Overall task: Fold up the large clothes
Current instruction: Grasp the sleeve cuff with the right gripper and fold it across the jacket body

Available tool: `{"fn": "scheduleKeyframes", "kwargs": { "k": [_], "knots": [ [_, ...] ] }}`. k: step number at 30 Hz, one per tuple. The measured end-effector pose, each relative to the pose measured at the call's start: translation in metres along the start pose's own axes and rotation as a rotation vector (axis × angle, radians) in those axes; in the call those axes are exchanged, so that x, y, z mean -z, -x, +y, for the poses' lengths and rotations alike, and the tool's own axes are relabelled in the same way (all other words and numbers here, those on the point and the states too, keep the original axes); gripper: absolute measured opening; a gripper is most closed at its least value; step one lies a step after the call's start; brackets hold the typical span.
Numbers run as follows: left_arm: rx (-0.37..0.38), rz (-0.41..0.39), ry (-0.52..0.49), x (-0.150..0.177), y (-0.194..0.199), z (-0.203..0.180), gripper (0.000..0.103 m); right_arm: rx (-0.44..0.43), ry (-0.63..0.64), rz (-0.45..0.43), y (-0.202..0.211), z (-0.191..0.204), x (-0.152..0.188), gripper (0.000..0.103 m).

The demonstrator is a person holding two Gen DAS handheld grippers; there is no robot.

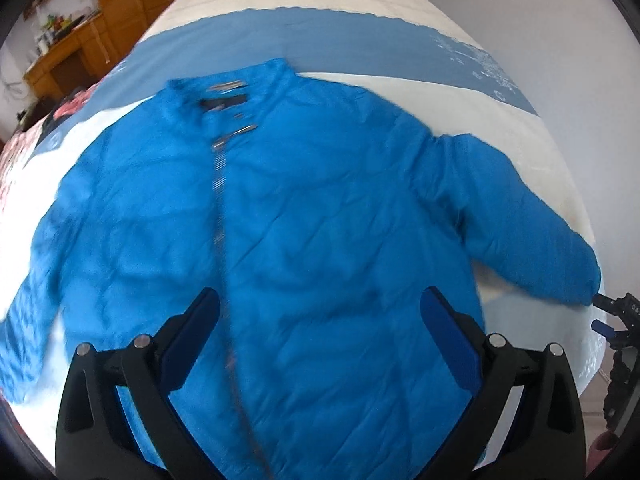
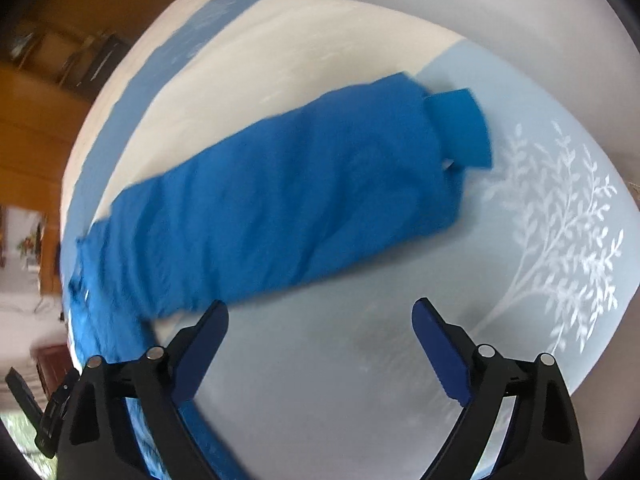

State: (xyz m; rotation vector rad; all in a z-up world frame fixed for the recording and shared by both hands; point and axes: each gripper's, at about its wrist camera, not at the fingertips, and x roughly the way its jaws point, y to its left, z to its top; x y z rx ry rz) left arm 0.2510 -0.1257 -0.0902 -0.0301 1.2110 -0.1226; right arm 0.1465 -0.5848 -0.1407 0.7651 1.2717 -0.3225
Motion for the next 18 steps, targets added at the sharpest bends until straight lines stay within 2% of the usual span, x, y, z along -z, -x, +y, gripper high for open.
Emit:
{"fn": "scheduleKeyframes", "kwargs": {
  "k": [5,8,10,12,13,15,16,17,18],
  "knots": [
    [0.011,0.008,-0.038,-0.023,-0.03,-0.028,0.099,0.021,-0.063,0.002,-0.016,-0.019,-0.024,0.093],
    [0.015,0.02,-0.04,-0.031,-0.048,-0.037,0.096,-0.004,-0.107,0.03,-0.032,-0.029,-0.035,0.087],
    [0.032,0.037,-0.026,-0.034,-0.061,-0.039,0.089,-0.039,-0.149,0.049,-0.044,-0.035,-0.041,0.085],
    [0.037,0.055,-0.012,-0.036,-0.072,-0.039,0.069,-0.064,-0.179,0.029,-0.044,-0.04,-0.046,0.083],
    [0.039,0.07,0.005,-0.037,-0.08,-0.037,0.068,-0.076,-0.177,0.002,-0.042,-0.039,-0.049,0.078],
    [0.038,0.084,0.027,-0.039,-0.089,-0.034,0.063,-0.091,-0.173,-0.017,-0.041,-0.036,-0.052,0.032],
    [0.036,0.09,0.033,-0.039,-0.093,-0.033,0.06,-0.138,-0.186,-0.004,-0.043,-0.038,-0.054,0.024],
    [0.041,0.094,0.04,-0.04,-0.097,-0.031,0.054,-0.228,-0.214,0.013,-0.046,-0.039,-0.055,0.013],
    [0.045,0.096,0.044,-0.041,-0.099,-0.028,0.054,-0.282,-0.225,0.014,-0.045,-0.037,-0.056,0.011]
  ]
}}
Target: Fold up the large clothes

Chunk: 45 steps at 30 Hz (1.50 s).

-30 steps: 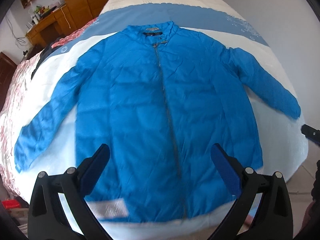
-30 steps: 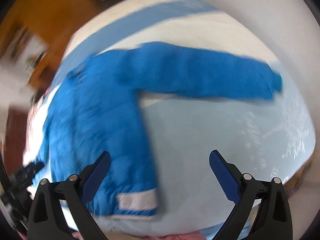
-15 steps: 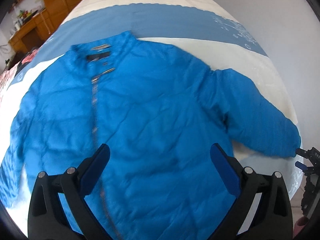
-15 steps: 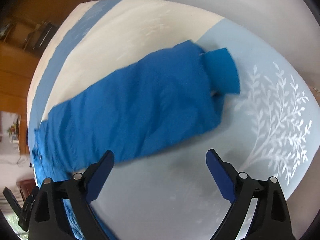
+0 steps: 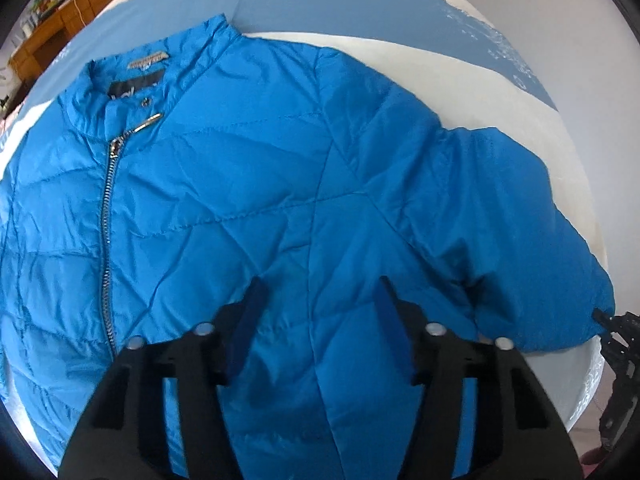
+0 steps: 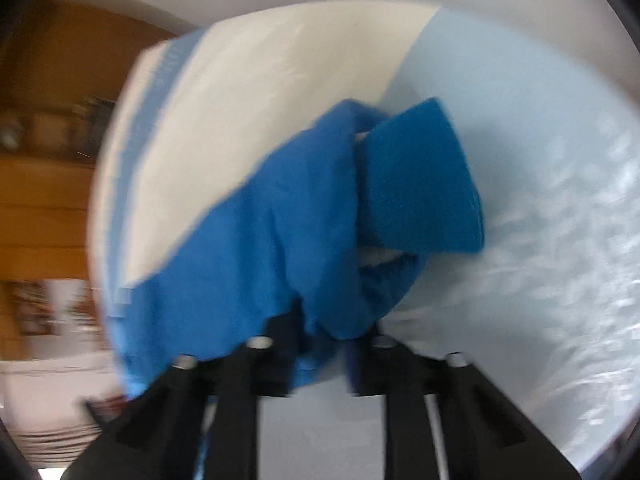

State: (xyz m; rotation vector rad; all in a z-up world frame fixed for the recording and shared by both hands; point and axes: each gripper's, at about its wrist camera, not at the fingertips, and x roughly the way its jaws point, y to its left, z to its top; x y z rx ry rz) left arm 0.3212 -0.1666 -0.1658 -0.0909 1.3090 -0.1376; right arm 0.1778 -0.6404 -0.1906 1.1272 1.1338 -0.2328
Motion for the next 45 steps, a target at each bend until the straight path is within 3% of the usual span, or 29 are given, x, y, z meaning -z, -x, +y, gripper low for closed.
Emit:
{"fn": "scheduleKeyframes", "kwargs": {
  "k": [4,10,17,20,24,27,29,30,35,39,44,45],
  "knots": [
    [0.016,-0.024,0.001,0.0,0.008,0.01,0.053,-0.117,0.151,-0.068,0.013,0.047,0.013,0.008],
    [0.013,-0.081,0.022,0.004,0.041,0.044,0.052,-0.271,0.419,-0.03,0.01,0.139,0.054,0.008],
    [0.005,-0.102,0.058,0.011,0.063,0.079,0.054,-0.253,0.735,0.067,-0.04,0.254,0.126,0.008],
    [0.003,-0.103,0.086,0.015,0.067,0.094,0.054,-0.248,0.83,0.13,-0.067,0.285,0.158,0.008],
    [0.01,-0.102,0.135,0.02,0.069,0.117,0.055,-0.169,0.974,0.191,-0.106,0.314,0.204,0.008],
    [0.022,-0.106,0.189,0.025,0.074,0.137,0.058,-0.138,1.045,0.255,-0.128,0.314,0.228,0.015],
    [0.028,-0.11,0.223,0.027,0.076,0.149,0.06,-0.131,1.092,0.31,-0.141,0.316,0.247,0.036],
    [0.044,-0.107,0.239,0.028,0.076,0.154,0.06,-0.127,1.122,0.329,-0.145,0.316,0.256,0.041],
    [0.104,-0.09,0.258,0.029,0.069,0.157,0.063,-0.17,1.141,0.419,-0.14,0.294,0.266,0.043],
    [0.141,-0.066,0.224,0.025,0.055,0.14,0.073,-0.178,1.122,0.383,-0.108,0.269,0.257,0.043],
    [0.186,0.007,0.221,0.015,0.024,0.119,0.072,-0.124,1.026,0.276,-0.069,0.238,0.215,0.043],
    [0.171,0.009,0.209,0.013,0.02,0.113,0.066,-0.102,1.011,0.251,-0.064,0.233,0.207,0.043]
  ]
}}
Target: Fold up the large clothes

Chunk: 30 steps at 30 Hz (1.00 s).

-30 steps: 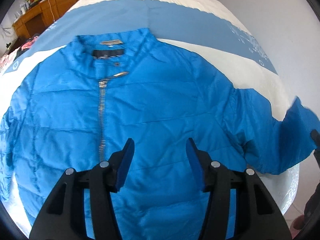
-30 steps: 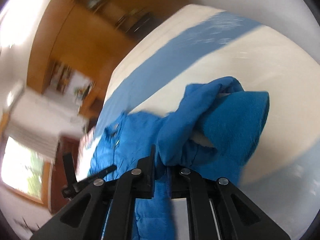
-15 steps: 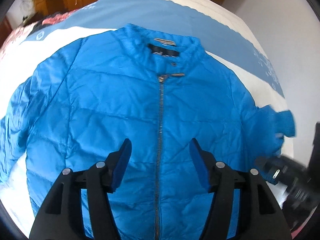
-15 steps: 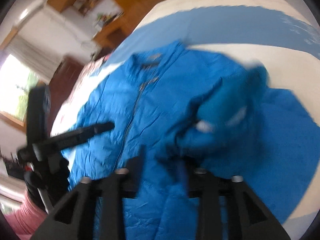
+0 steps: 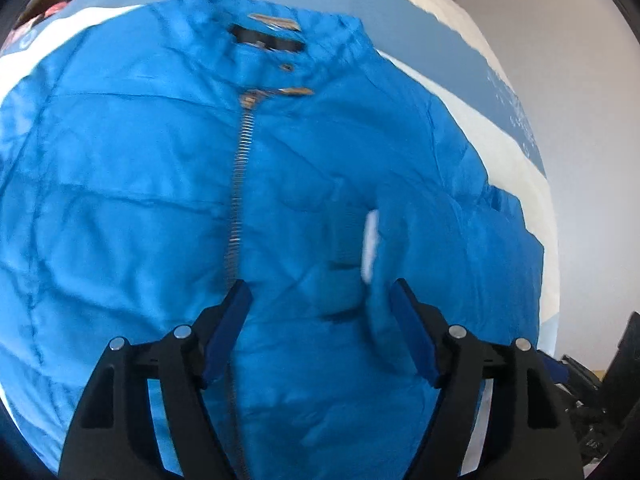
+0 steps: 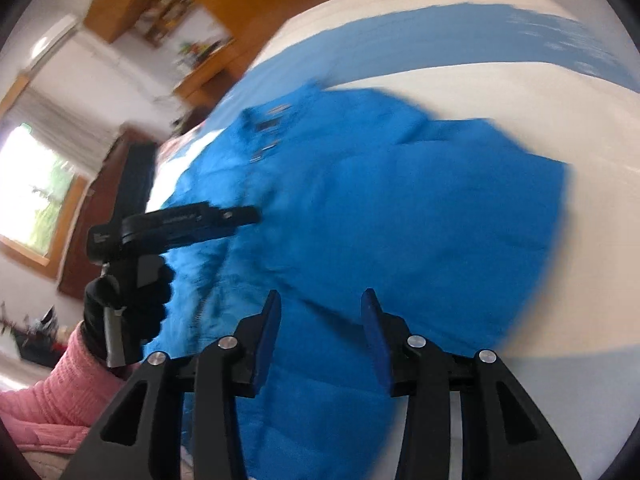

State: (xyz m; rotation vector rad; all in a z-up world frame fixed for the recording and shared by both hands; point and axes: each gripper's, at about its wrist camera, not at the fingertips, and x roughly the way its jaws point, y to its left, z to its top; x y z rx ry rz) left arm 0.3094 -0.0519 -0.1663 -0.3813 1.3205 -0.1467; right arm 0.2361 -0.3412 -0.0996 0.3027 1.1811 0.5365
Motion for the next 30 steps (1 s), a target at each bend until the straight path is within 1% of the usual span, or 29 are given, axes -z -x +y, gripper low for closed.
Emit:
{"fn": "scheduleKeyframes", "kwargs": {
  "k": [1,2,3,4,5,6,8,10,11,13,14,18,19,22,23,24,26,28,30],
  "knots": [
    [-0.013,-0.008,-0.022,-0.002,-0.005,-0.009,0.059,0.033,-0.023,-0.014,0.007,-0.01,0.001,0.043],
    [-0.007,-0.007,-0.033,-0.002,-0.007,-0.013,0.042,0.052,-0.045,-0.024,0.012,-0.018,0.002,0.043],
    [0.003,-0.004,-0.037,-0.003,-0.01,-0.018,0.031,0.062,-0.069,-0.032,0.017,-0.024,0.003,0.043],
    [-0.001,-0.012,-0.042,-0.003,-0.01,-0.023,0.027,0.066,-0.104,-0.043,0.021,-0.033,0.004,0.043],
    [-0.007,-0.034,-0.056,-0.003,-0.008,-0.028,0.019,0.072,-0.133,-0.054,0.026,-0.04,0.004,0.043],
    [-0.012,-0.053,-0.065,-0.002,-0.005,-0.031,0.016,0.077,-0.146,-0.062,0.027,-0.042,0.004,0.043],
    [-0.001,-0.116,-0.062,0.0,0.012,-0.031,0.013,0.101,-0.171,-0.081,0.032,-0.051,0.004,0.043],
    [-0.005,-0.188,-0.044,0.002,0.034,-0.022,0.013,0.113,-0.186,-0.094,0.031,-0.055,0.0,0.043],
    [-0.014,-0.231,-0.032,0.003,0.049,-0.014,0.012,0.111,-0.19,-0.1,0.033,-0.056,-0.001,0.043],
    [-0.031,-0.293,-0.001,0.003,0.074,0.007,0.012,0.092,-0.19,-0.115,0.037,-0.057,-0.003,0.043],
    [-0.045,-0.311,0.01,0.002,0.083,0.015,0.012,0.083,-0.186,-0.117,0.037,-0.056,-0.006,0.043],
    [-0.176,-0.374,0.053,0.001,0.109,0.054,0.012,0.05,-0.139,-0.104,0.022,-0.039,-0.019,0.043],
    [-0.206,-0.377,0.081,0.001,0.113,0.068,0.012,0.039,-0.132,-0.1,0.017,-0.035,-0.023,0.043],
    [-0.242,-0.366,0.139,0.0,0.123,0.104,0.008,-0.019,-0.111,-0.081,-0.006,-0.018,-0.039,0.043],
    [-0.269,-0.362,0.153,-0.003,0.122,0.114,0.005,-0.043,-0.105,-0.07,-0.014,-0.012,-0.044,0.043],
    [-0.278,-0.356,0.163,-0.003,0.121,0.121,0.001,-0.066,-0.1,-0.047,-0.027,-0.007,-0.05,0.043],
    [-0.287,-0.327,0.177,-0.006,0.114,0.135,0.0,-0.051,-0.087,-0.014,-0.045,-0.001,-0.056,0.043],
    [-0.321,-0.295,0.175,-0.009,0.102,0.144,0.0,0.019,-0.068,0.03,-0.065,0.003,-0.058,0.043],
    [-0.331,-0.256,0.176,-0.006,0.093,0.153,0.0,0.062,-0.073,0.067,-0.081,0.001,-0.056,0.04]
  ]
}}
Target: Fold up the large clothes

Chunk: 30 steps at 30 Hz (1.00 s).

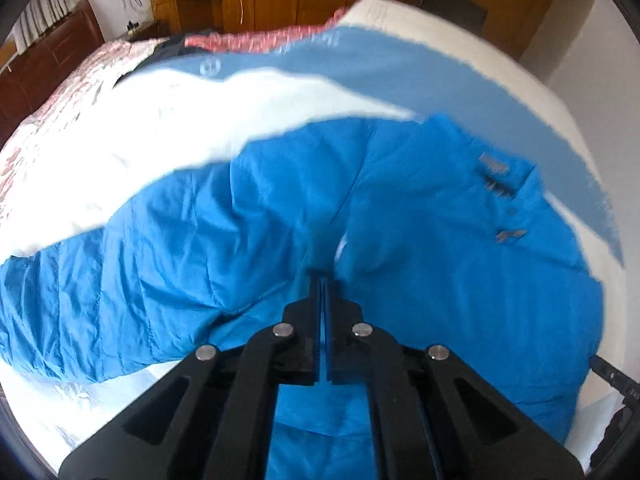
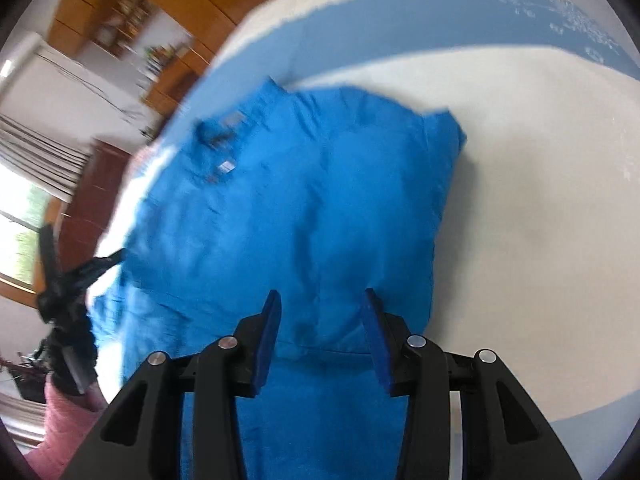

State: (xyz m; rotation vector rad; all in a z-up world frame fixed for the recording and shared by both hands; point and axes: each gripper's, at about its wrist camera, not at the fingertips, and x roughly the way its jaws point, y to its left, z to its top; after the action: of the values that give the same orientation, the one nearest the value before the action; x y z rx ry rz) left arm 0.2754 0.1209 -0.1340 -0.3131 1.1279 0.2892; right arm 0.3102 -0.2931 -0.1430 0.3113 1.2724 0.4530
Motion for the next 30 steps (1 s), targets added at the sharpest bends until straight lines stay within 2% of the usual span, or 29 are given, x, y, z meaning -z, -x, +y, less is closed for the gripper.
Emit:
{"fn": "scheduleKeyframes", "kwargs": {
  "k": [2,4,7,10,12,14,15,18,21,24,27,30],
  "knots": [
    [-0.007,0.055,0.012,0.006,-0.018,0.007,0.0,0.018,-0.022,0.031,-0.016,-0.006,0.003,0.04],
    [-0.001,0.058,0.011,0.01,-0.023,0.012,0.001,0.009,-0.026,0.036,-0.023,-0.009,0.006,0.04],
    [-0.023,0.03,0.0,0.007,-0.005,0.011,0.004,0.02,-0.02,0.041,-0.016,-0.005,0.005,0.04],
    [0.012,-0.05,-0.03,0.0,0.024,-0.005,0.004,0.005,0.018,-0.022,0.008,0.012,-0.004,0.042],
    [0.04,-0.067,-0.074,-0.004,0.033,-0.025,0.011,-0.019,0.027,-0.062,0.017,0.025,-0.014,0.042],
    [0.098,-0.04,-0.119,-0.005,0.028,-0.047,0.018,-0.015,0.035,-0.071,0.013,0.035,-0.023,0.042],
    [0.108,-0.017,-0.135,-0.004,0.022,-0.056,0.018,-0.006,0.042,-0.068,0.006,0.041,-0.027,0.042],
    [0.068,0.036,-0.179,0.002,-0.008,-0.075,0.018,0.054,0.052,-0.06,-0.018,0.047,-0.032,0.042],
    [0.049,0.076,-0.191,0.006,-0.033,-0.072,0.018,0.118,0.056,-0.037,-0.041,0.043,-0.029,0.041],
    [0.075,0.09,-0.189,0.009,-0.043,-0.068,0.018,0.124,0.062,-0.035,-0.059,0.039,-0.021,0.041],
    [0.067,0.098,-0.205,0.007,-0.045,-0.07,0.018,0.18,0.102,-0.039,-0.062,0.048,-0.019,0.041],
    [0.06,0.11,-0.191,0.002,-0.035,-0.073,0.016,0.173,0.083,-0.03,-0.051,0.051,-0.02,0.041]
  ]
}}
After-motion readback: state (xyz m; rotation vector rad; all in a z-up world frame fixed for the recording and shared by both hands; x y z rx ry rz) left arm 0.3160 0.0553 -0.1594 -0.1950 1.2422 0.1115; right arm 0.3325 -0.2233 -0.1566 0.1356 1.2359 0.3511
